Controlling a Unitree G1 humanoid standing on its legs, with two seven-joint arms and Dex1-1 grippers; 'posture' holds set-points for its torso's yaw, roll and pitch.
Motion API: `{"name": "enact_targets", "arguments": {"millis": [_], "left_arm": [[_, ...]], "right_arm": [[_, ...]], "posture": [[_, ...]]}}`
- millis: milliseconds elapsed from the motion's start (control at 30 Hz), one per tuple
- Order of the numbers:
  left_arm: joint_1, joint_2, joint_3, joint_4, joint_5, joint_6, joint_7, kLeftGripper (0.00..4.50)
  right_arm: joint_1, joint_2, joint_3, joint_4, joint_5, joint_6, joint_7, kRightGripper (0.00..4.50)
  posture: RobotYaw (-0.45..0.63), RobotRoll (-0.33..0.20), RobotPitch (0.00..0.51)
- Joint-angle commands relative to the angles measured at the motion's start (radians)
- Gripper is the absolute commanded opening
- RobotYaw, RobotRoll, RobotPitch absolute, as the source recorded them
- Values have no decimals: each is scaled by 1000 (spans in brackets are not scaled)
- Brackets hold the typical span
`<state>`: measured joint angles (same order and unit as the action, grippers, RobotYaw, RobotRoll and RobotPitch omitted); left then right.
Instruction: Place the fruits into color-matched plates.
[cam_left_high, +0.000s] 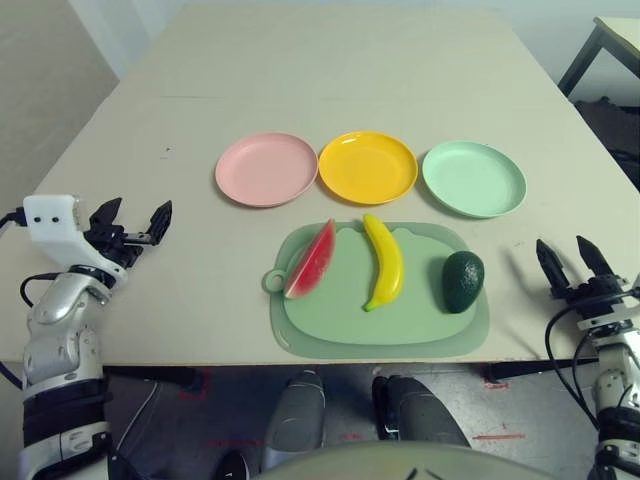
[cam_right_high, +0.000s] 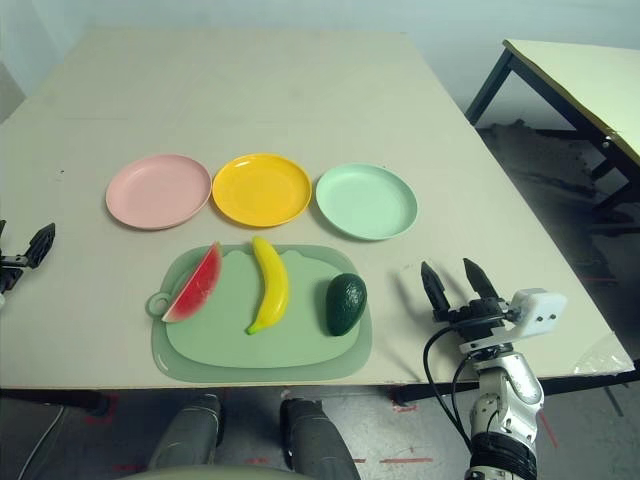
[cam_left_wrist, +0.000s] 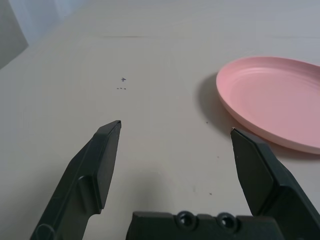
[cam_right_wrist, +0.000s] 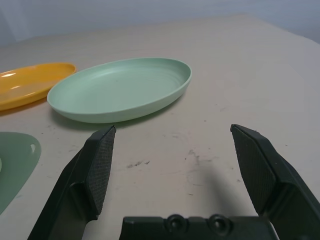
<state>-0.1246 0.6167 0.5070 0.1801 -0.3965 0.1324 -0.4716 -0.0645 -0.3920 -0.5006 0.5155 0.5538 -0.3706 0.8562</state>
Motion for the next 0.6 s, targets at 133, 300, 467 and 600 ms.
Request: {"name": "enact_targets", "arguments": {"millis": [133, 300, 467, 600], "left_arm": [[-3, 4, -6, 25, 10, -3, -5, 4459], [17, -7, -1, 8, 3, -1, -5, 4459], [18, -3, 6, 0, -23, 6, -29, 4459], [5, 1, 0, 4, -40, 13, -54, 4459]], "right_arm": [[11, -5, -15, -5, 15, -4, 4, 4500], [14, -19, -19, -1, 20, 4, 15, 4500], [24, -25, -26, -10, 30, 5, 12, 4500], [38, -33, -40, -22, 40, 6, 3, 4500]], "posture": [[151, 0, 158], [146, 0, 161], [121, 0, 165], [103, 0, 168]]}}
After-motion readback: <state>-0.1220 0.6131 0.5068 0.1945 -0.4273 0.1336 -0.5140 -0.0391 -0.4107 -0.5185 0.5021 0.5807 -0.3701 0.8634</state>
